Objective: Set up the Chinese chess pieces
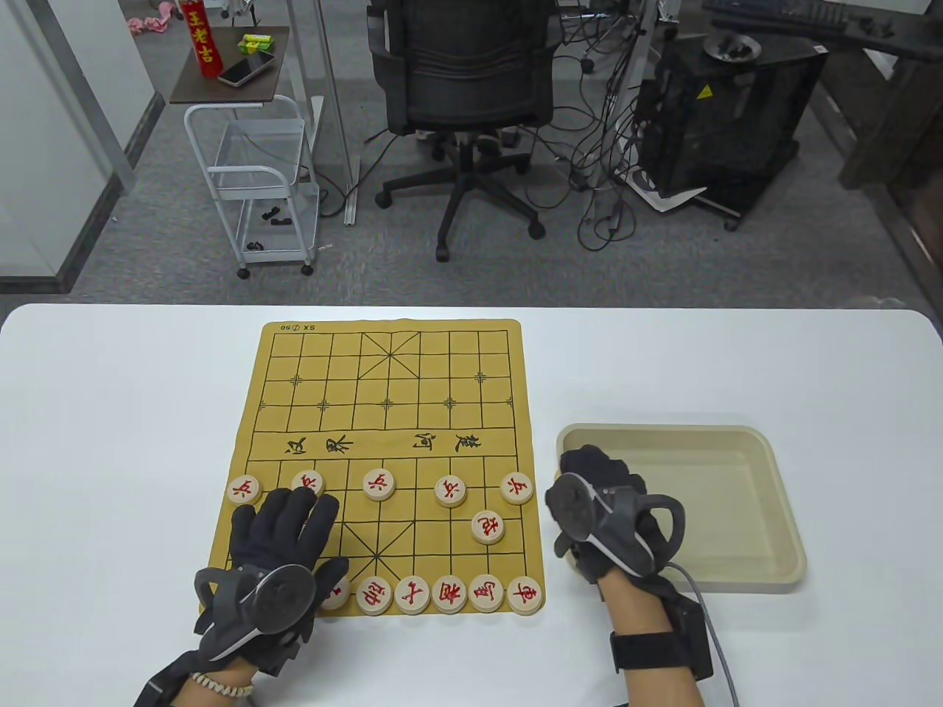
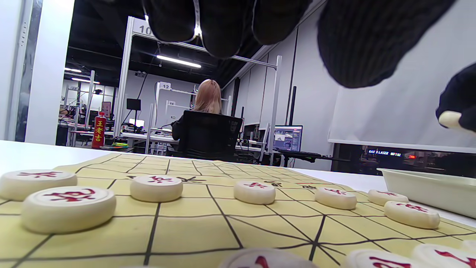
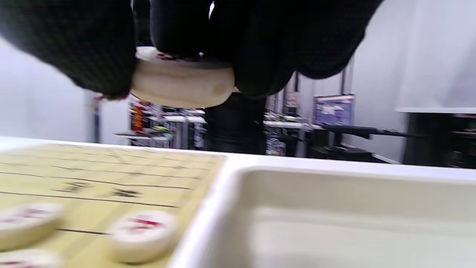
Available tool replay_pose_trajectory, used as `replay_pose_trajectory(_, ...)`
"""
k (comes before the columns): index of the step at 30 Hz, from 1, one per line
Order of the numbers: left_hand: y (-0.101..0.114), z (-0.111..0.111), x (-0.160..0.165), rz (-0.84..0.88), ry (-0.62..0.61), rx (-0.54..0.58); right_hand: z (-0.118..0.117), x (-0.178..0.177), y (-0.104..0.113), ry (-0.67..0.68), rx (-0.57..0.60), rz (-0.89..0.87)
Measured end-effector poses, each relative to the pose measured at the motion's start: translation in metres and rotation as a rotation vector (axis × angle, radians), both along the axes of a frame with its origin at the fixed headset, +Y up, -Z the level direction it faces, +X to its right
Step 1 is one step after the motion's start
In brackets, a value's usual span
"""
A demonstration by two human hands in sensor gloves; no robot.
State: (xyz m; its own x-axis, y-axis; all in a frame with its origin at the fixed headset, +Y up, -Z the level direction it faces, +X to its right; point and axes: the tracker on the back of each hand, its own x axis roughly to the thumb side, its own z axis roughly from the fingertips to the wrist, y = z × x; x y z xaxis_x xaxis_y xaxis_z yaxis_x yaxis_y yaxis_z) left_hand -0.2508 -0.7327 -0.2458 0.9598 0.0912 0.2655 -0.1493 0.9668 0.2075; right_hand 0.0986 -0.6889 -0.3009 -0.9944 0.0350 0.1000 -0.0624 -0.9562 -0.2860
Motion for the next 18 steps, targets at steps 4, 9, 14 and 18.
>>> replay_pose_trajectory(4, 0.000, 0.002, 0.001, -0.004, -0.013, 0.007, 0.029, -0.048, -0.007, 0.127, 0.047, -0.101)
replay_pose_trajectory(9, -0.001, 0.003, 0.002, -0.012, -0.015, 0.007, 0.057, -0.086, -0.028, 0.245, 0.054, -0.091)
replay_pose_trajectory(14, -0.005, 0.003, 0.008, -0.023, -0.035, -0.024, 0.073, -0.099, -0.043, 0.349, 0.073, -0.064)
replay_pose_trajectory(18, -0.003, 0.006, 0.014, 0.067, -0.074, -0.063, 0.077, -0.099, -0.043, 0.367, 0.088, -0.078)
